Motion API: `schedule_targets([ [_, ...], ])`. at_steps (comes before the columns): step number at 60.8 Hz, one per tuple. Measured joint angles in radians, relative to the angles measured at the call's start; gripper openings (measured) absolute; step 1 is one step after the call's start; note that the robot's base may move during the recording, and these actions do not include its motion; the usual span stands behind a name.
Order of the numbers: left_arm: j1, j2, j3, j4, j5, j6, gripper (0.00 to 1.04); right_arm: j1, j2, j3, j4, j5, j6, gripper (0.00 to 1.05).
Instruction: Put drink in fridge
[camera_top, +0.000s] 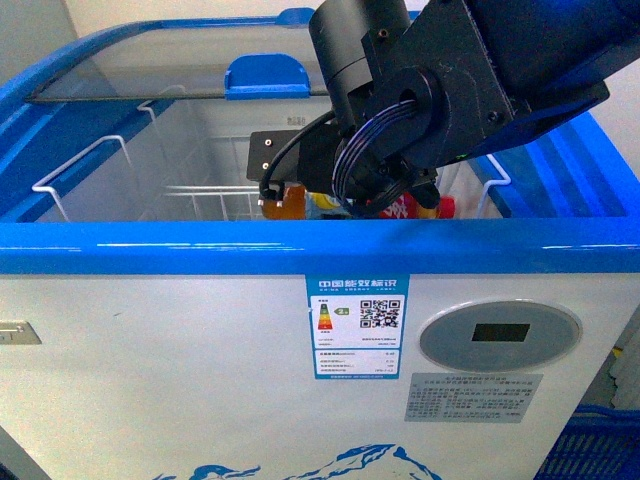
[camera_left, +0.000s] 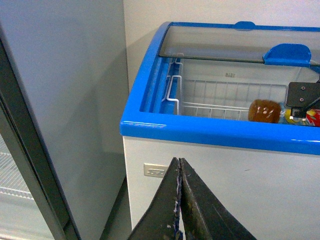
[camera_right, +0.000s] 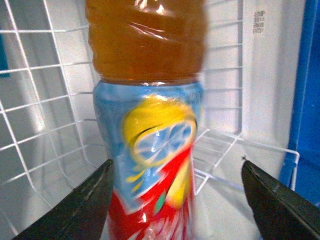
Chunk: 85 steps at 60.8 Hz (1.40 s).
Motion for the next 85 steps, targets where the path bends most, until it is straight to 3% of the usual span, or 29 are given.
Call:
schedule_targets([
  [7,0.0,0.0,0.0,0.0,0.0,0.0,0.03,-0.002,-0.022,-0.032,-0.013,-0.016,0.017,0.99],
  [22,0.0,0.0,0.0,0.0,0.0,0.0,0.03,-0.027,-0.202,-0.139,-0.03,-0.022,0.119,0.98],
  [32,0.0,0.0,0.0,0.0,0.0,0.0,0.03,-0.049,-0.406,-0.218,-0.098,-0.063,0.338,0.98],
  [39,0.0,0.0,0.0,0.0,0.0,0.0,0.03,-0.074,-0.61,-0.272,-0.19,-0.111,0.599,0.98],
  [45,0.0,0.0,0.0,0.0,0.0,0.0,0.03,-0.102,-0.723,-0.355,-0.192,-0.097,0.777,0.98],
  [60,0.0,0.0,0.0,0.0,0.0,0.0,0.03,-0.08,-1.056,-0.545,-0.239,0.166,1.101,0.98],
  [66,0.0,0.0,0.0,0.0,0.0,0.0,0.03,0.014,-1.29,-0.656,-0.378,0.355,1.204,0.98],
  [75,0.0,0.0,0.0,0.0,0.0,0.0,0.03,0.283,-1.537,-0.722,-0.738,0.705,1.451,0.98],
  [80,0.0,0.0,0.0,0.0,0.001,0.0,0.03,0.385,-1.571,-0.726,-0.816,0.777,1.532,0.98],
  [85,0.0,0.0,0.0,0.0,0.0,0.0,0.03,0.384,-1.594,-0.753,-0.756,0.736,1.531,0.95],
])
